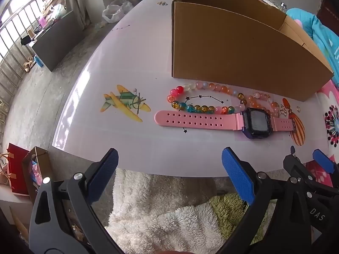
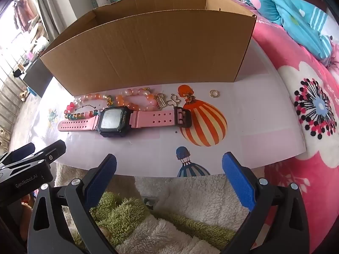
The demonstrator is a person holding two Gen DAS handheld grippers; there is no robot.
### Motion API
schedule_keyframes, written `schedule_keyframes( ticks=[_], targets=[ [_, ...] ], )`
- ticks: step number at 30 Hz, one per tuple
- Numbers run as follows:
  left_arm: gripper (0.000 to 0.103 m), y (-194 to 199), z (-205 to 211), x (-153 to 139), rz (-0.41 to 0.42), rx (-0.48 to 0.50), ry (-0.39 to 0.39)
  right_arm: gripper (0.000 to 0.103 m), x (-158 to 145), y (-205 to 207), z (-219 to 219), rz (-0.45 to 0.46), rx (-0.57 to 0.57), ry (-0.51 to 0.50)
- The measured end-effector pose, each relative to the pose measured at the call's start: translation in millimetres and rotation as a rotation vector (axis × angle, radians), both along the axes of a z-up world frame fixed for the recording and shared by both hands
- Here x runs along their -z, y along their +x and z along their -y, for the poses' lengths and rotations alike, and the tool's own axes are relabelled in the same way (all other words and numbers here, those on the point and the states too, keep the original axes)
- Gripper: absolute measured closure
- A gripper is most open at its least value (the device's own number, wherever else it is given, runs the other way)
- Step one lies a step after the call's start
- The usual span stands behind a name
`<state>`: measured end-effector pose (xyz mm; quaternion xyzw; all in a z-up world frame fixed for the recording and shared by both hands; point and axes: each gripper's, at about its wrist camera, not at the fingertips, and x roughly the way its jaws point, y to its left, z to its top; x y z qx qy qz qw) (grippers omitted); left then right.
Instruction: Organize jewelry
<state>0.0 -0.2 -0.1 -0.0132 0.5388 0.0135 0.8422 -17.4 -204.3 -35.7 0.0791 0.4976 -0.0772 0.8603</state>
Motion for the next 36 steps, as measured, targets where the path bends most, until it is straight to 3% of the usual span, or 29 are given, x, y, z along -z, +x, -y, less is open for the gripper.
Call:
schedule_keyframes(
  ticks=[36],
  targets=[
    [0.008, -1.6, 5.6, 6.9, -0.019, 0.009, 0.004, 0.006, -3.3, -1.0, 2.5, 0.008, 0.006, 0.001]
  ],
)
